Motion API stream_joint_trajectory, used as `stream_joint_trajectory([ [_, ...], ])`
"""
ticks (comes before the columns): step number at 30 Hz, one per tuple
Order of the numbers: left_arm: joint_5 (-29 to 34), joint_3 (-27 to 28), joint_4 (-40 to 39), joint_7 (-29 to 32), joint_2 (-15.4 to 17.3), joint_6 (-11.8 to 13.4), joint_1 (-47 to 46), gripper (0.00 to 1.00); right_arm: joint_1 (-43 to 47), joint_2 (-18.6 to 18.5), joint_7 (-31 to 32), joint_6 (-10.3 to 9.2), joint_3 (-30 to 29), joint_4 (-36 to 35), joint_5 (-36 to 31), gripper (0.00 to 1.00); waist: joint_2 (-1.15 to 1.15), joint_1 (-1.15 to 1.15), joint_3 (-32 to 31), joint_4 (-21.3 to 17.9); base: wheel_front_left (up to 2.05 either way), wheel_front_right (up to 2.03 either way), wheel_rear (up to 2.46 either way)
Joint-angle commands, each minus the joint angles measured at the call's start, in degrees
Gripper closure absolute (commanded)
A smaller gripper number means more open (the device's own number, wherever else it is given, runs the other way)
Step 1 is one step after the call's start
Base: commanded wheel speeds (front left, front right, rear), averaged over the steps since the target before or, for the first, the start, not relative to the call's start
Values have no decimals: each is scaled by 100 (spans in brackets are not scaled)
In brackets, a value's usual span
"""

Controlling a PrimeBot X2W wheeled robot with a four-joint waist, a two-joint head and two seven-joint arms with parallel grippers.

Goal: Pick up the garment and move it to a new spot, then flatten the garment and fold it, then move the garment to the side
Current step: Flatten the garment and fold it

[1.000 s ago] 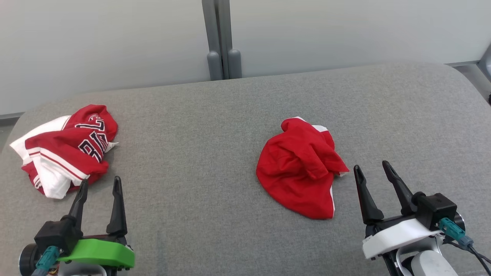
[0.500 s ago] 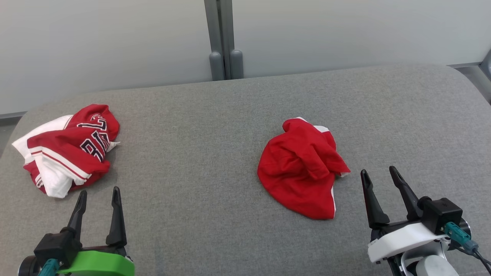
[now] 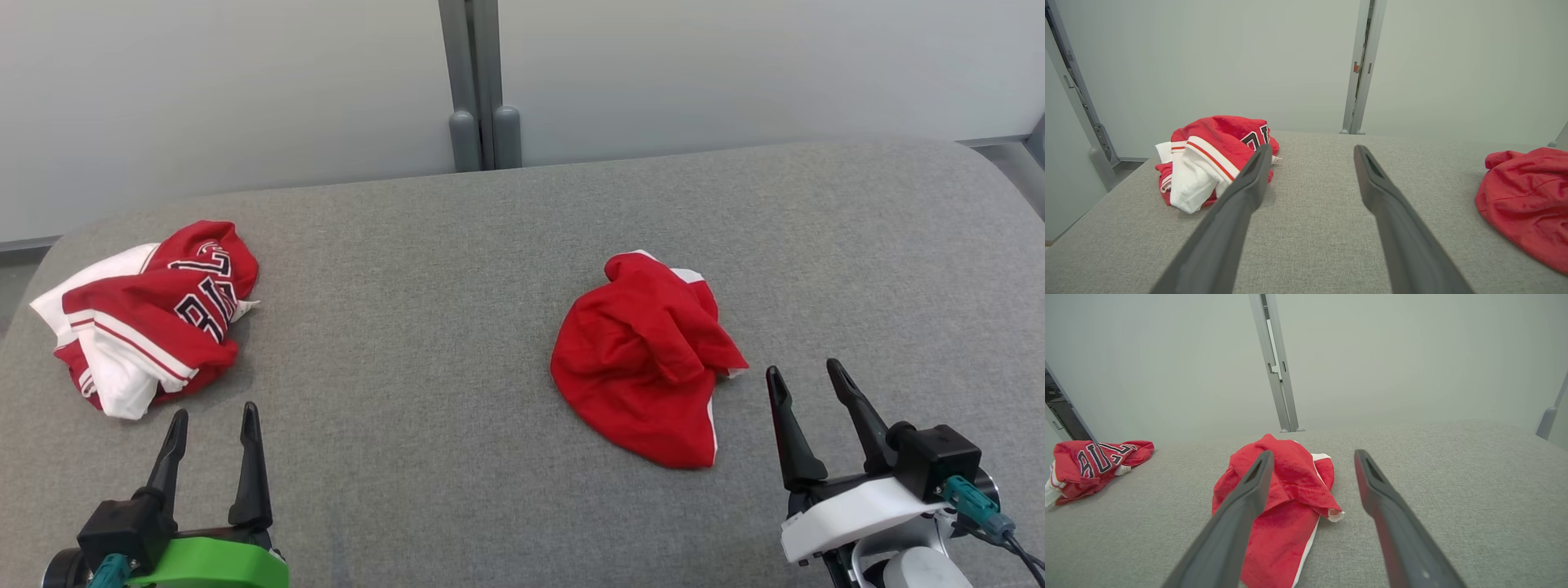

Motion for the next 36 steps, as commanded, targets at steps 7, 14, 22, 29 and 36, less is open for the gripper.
stream_joint_trajectory([
  [7, 69, 67, 37, -3, -32, -34, 66, 0, 32, 12, -20, 0, 20, 39, 47, 0, 0, 0, 0, 9, 0, 0, 0],
  [14, 102, 84, 54, -3, -58, -55, 52, 0, 18, -2, -21, 0, 27, 52, 44, 0, 0, 0, 10, 7, 0, 0, 0],
  [22, 139, 98, 90, -2, -78, -69, 31, 0, 13, -16, -20, 0, 33, 75, 47, 0, 0, 0, -2, 27, 0, 0, 0],
  [29, 151, 117, 100, -2, -84, -81, 28, 0, -4, -13, -21, 0, 56, 101, 48, 0, 0, 0, -18, 28, 0, 0, 0],
  [36, 170, 103, 121, -2, -74, -80, 13, 0, -12, -8, -21, 0, 46, 121, 52, 0, 0, 0, -25, 36, 0, 0, 0],
])
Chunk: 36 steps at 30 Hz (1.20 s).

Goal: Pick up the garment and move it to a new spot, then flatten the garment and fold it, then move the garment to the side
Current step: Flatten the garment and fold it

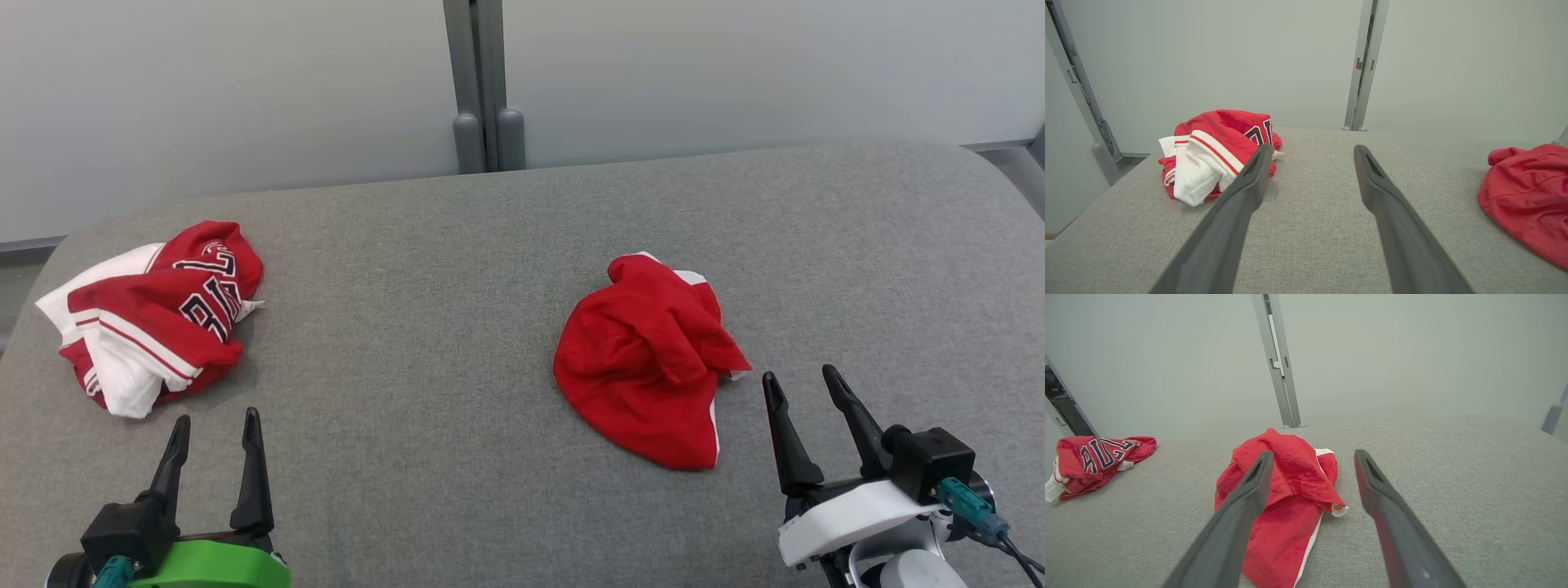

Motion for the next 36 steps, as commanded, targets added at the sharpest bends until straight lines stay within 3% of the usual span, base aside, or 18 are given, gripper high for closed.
stream_joint_trajectory([
  [1, 87, 1, 10, -2, 11, -8, 6, 0, -4, -5, -20, 0, -2, 15, 23, 0, 0, 0, 0, 6, 0, 0, 0],
  [11, 95, -22, 23, -2, 28, -16, -2, 0, -86, 28, -21, 0, 13, 58, 43, 0, 0, 0, 9, 43, 0, 0, 0],
  [20, 107, -107, 13, -2, 55, -20, -107, 0, -748, -253, -20, 0, 278, 306, -6, 0, 0, 0, 158, 99, 0, 0, 0],
  [36, 174, -353, 60, -2, 7, -22, -558, 0, -1960, -662, -20, -1, 368, 2203, 257, 0, 0, 0, 754, 414, 0, 0, 0],
])
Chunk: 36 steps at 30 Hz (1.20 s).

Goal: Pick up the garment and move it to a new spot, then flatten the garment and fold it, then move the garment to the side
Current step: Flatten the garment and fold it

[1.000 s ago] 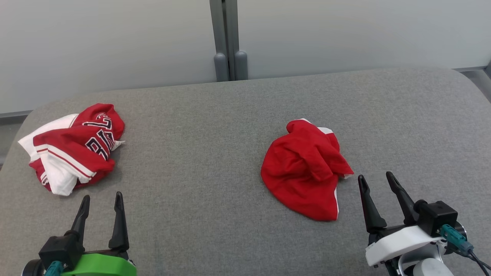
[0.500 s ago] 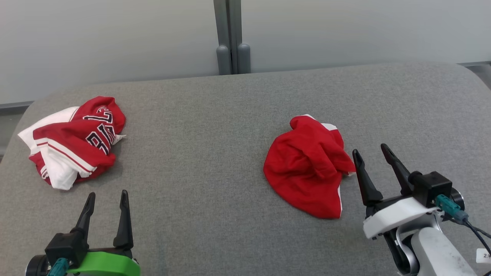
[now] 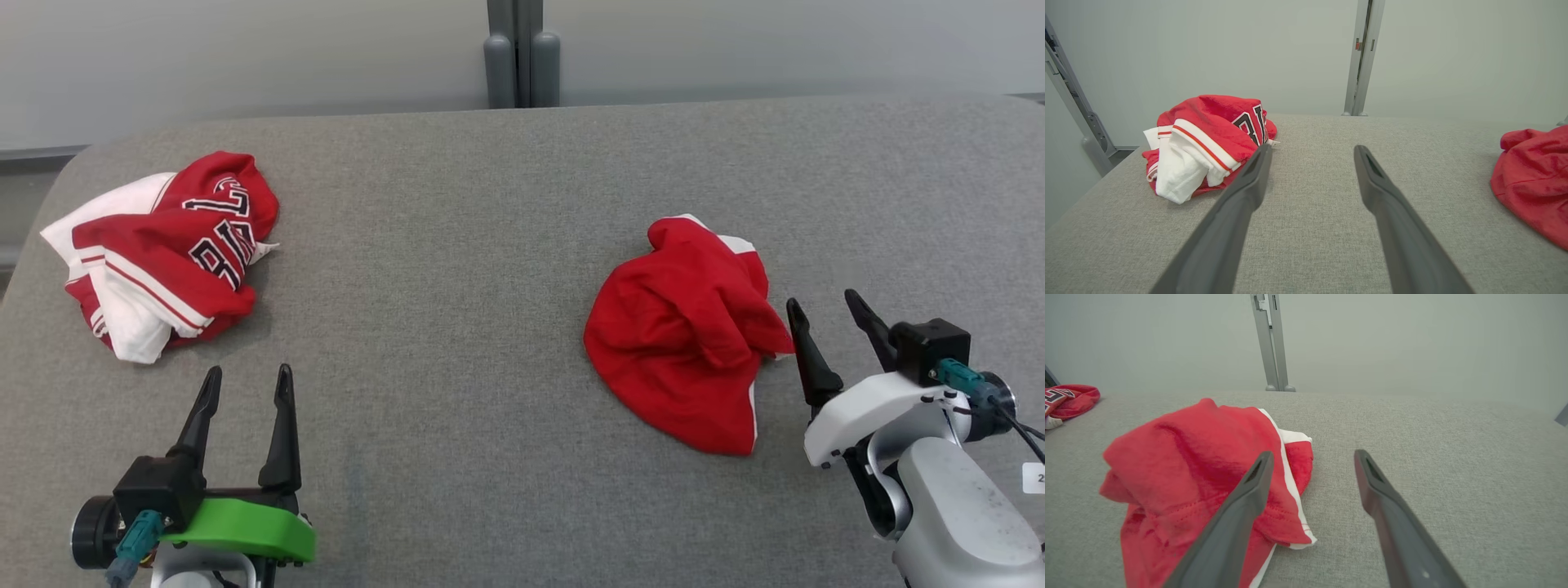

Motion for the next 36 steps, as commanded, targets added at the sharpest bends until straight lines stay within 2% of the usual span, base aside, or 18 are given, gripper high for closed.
stream_joint_trajectory([
  [1, 17, -12, 6, -2, 1, -18, -109, 0, -75, -18, -18, 0, 24, 154, 71, 0, 0, 0, 102, 96, 0, 0, 0],
  [12, 71, -100, 48, -2, -8, -18, -247, 0, -395, 118, -19, 0, 267, 1397, 488, 0, 0, 0, 263, 253, 0, 0, 0],
  [18, 50, -115, 74, -2, 37, -18, -298, 0, -566, 187, -19, 0, 441, 1816, 723, 0, 0, 0, 298, 296, 0, 0, 0],
  [19, 49, -120, 79, -2, 38, -18, -304, 0, -599, 181, -19, 0, 460, 1867, 757, 10, 0, 0, 303, 301, 0, 0, 0],
  [20, 52, -130, 86, -2, 40, -18, -319, 0, -644, 162, -19, -1, 485, 1914, 796, 51, 0, 0, 308, 311, 0, 0, 0],
  [21, 58, -133, 90, -2, 41, -18, -332, 0, -680, 148, -19, -1, 490, 1936, 825, 100, 0, 0, 310, 318, 0, 0, 0],
  [26, 62, -145, 111, -2, 27, -18, -344, 0, -716, 52, -19, -1, 278, 1691, 712, 100, 0, 0, 284, 342, 0, 0, 0],
  [32, 21, -144, 145, -2, -29, -18, -237, 0, -459, 103, -19, 0, -161, 702, 281, 100, 0, 0, 127, 386, 0, 0, 0],
  [36, 1, -163, 173, -2, -57, -19, -193, 0, -388, 271, -19, -1, -106, -69, 7, 100, 0, 0, 1, 458, 0, 0, 0],
])
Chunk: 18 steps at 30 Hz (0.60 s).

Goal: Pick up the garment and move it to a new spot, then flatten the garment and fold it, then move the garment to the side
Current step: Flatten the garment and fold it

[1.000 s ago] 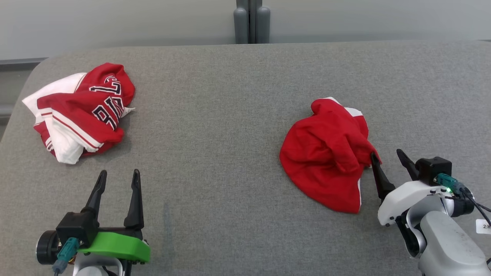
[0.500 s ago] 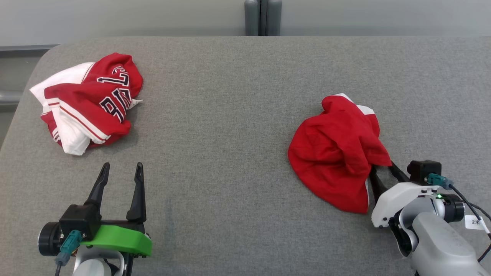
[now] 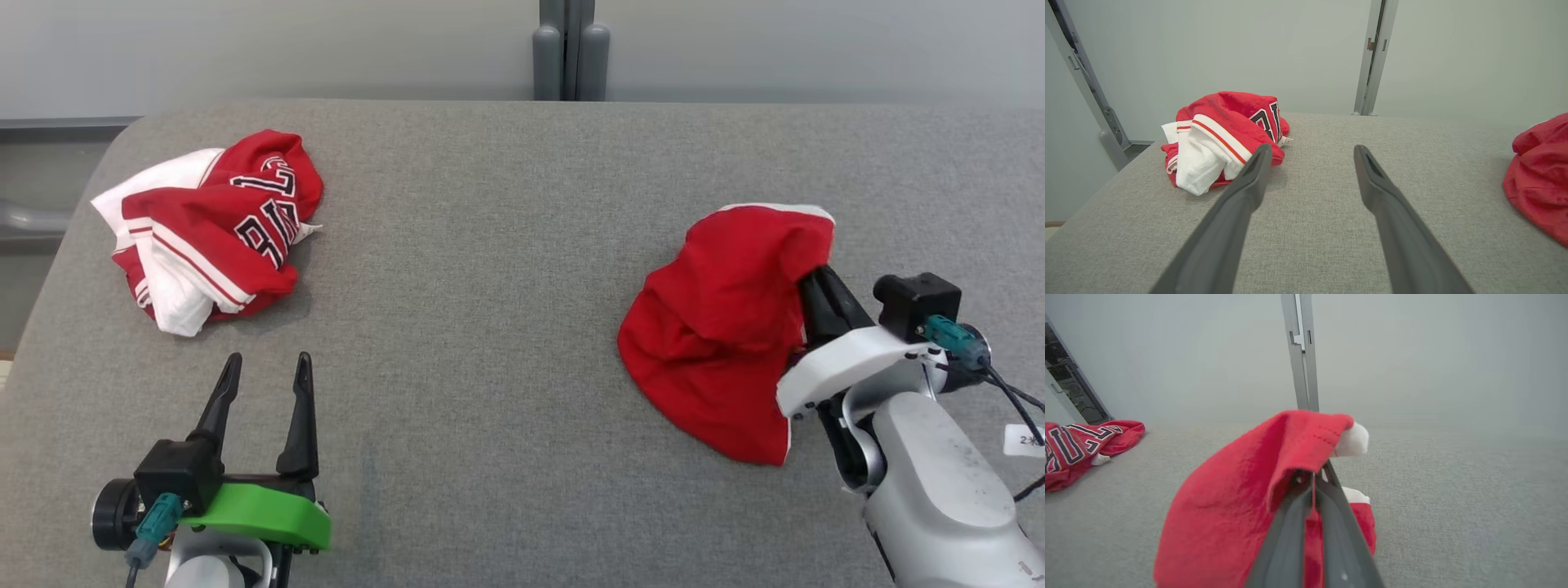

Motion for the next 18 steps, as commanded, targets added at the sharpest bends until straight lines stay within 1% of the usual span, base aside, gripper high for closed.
stream_joint_trajectory([
  [1, -22, -13, 7, -3, -6, -19, 44, 0, 53, 37, -19, -2, 84, -213, -55, 100, 0, 0, -82, 82, 0, 0, 0],
  [4, -38, -50, 2, -4, -13, -19, 93, 0, -29, 201, -18, -2, 448, -636, -135, 100, 0, 0, -139, 189, 0, 0, 0],
  [8, -47, -63, -7, -4, -10, -19, 115, 0, -211, 374, -18, -2, 1031, -855, -133, 100, 0, 0, -164, 367, 0, 0, 0],
  [10, -49, -72, -12, -4, -12, -19, 117, 0, -290, 467, -19, -2, 1355, -839, -113, 100, 0, 0, -161, 466, 0, 0, 0],
  [18, -63, -139, 2, -4, -67, -15, 73, 0, -662, 750, -19, -2, 2510, -414, 164, 100, 0, 0, -65, 846, 0, 0, 0],
])
